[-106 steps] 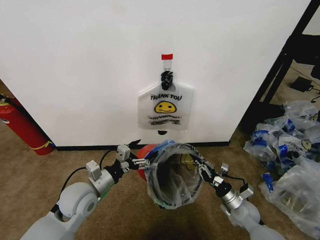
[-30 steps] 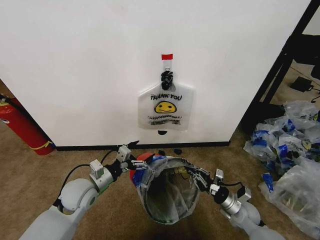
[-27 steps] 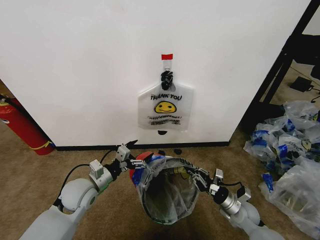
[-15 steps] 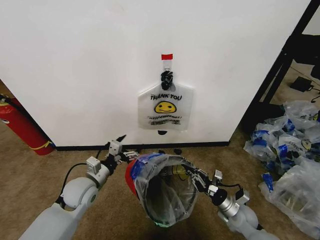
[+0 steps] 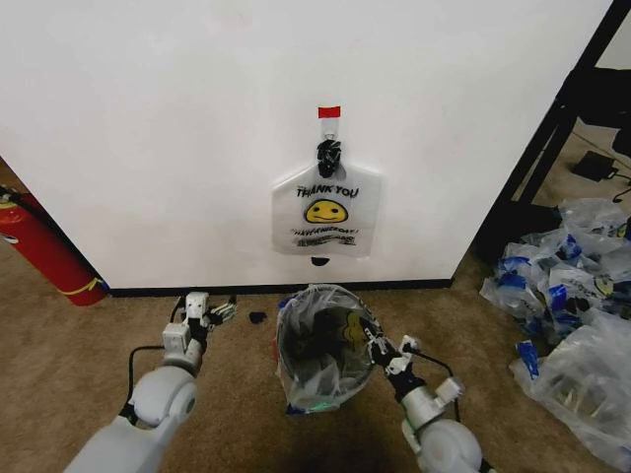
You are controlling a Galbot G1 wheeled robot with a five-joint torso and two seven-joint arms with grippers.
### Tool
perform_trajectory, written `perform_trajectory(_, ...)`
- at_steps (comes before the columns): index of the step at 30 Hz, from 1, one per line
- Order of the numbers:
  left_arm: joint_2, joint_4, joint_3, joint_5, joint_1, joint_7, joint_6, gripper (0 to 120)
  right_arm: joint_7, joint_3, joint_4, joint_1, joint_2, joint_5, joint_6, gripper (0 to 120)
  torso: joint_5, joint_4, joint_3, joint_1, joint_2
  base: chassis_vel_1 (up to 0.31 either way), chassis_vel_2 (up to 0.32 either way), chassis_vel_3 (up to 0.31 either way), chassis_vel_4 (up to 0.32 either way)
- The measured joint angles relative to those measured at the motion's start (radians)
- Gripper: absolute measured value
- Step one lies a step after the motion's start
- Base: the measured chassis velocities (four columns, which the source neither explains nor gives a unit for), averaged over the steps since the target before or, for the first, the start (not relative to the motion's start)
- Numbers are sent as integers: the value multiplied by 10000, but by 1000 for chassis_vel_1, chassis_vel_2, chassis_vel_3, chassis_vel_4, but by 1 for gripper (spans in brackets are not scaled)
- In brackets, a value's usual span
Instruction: Pick up the garbage bag from the wall and place it over the trash bin.
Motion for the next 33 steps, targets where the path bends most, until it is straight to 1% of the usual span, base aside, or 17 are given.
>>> perform_trajectory(2, -107, -139, 12, 124, 116, 9, -1, 100, 906, -26, 17, 165, 115, 38, -432, 1, 6, 0, 0, 0, 0, 0, 0, 0, 0)
perform_trajectory(6, -210, -237, 43, 195, 172, 29, -1, 100, 1357, -16, 0, 285, 192, 77, -702, 1, -1, -3, -1, 0, 0, 0, 0, 0, 0)
perform_trajectory(10, -279, -355, 64, 281, 255, 89, -1, 100, 2156, 64, 59, 363, 282, 63, -1312, 1, -6, -7, -4, -2, 4, 0, 0, 0, 0)
perform_trajectory(13, -277, -382, 48, 293, 285, 105, -1, 100, 2463, 108, 148, 348, 300, 11, -1544, 7, -4, -7, -5, -2, 4, 0, 0, 0, 0)
perform_trajectory(14, -277, -382, 48, 293, 285, 105, -1, 100, 2463, 108, 148, 348, 300, 11, -1544, 7, -4, -7, -5, -2, 4, 0, 0, 0, 0)
perform_trajectory(15, -275, -395, 40, 297, 297, 107, -1, 100, 2545, 119, 191, 329, 300, -24, -1634, 11, -4, -6, -4, -2, 4, 0, 0, 0, 0)
perform_trajectory(16, -273, -406, 37, 300, 305, 111, -1, 100, 2594, 127, 226, 310, 298, -47, -1693, 13, -1, -5, -4, -2, 4, 0, 0, 0, 0)
perform_trajectory(18, -272, -456, 27, 315, 344, 118, -2, 100, 2716, 157, 371, 210, 279, -142, -1835, 25, 9, 0, -1, -2, 3, 0, 0, 0, 0)
perform_trajectory(19, -274, -476, 26, 322, 358, 122, -2, 100, 2737, 167, 431, 166, 270, -183, -1870, 27, 13, 2, 1, -1, 2, 0, 0, 0, 0)
perform_trajectory(20, -293, -538, 24, 343, 398, 128, -3, 100, 2755, 193, 664, 49, 234, -254, -1916, 36, 17, 3, 3, -1, 0, 0, 0, 0, 0)
perform_trajectory(22, -299, -554, 24, 352, 409, 130, -2, 100, 2754, 202, 731, 31, 227, -260, -1919, 36, 17, 2, 4, 0, 0, 0, 0, 0, 0)
perform_trajectory(23, -343, -631, 28, 408, 451, 142, -3, 100, 2703, 295, 1243, -52, 176, -286, -1890, 43, 1, 2, 2, 1, 0, 0, 0, 0, 0)
perform_trajectory(25, -401, -690, 42, 473, 498, 155, -3, 100, 2538, 346, 1595, -63, 128, -314, -1709, 51, 3, 0, 2, 1, 0, 0, 0, 0, 0)
perform_trajectory(29, -425, -797, 31, 521, 590, 171, -5, 100, 2294, 436, 1514, 16, 33, -349, -1520, 69, 3, -1, 1, 1, 0, 0, 0, 0, 0)
perform_trajectory(30, -425, -797, 31, 521, 590, 171, -5, 100, 2294, 436, 1514, 16, 33, -349, -1520, 69, 3, -1, 1, 1, 0, 0, 0, 0, 0)
perform_trajectory(33, -412, -813, 15, 531, 602, 174, -6, 100, 2397, 432, 1322, 38, 8, -407, -1590, 81, 4, -2, 1, 1, 0, 0, 0, 0, 0)
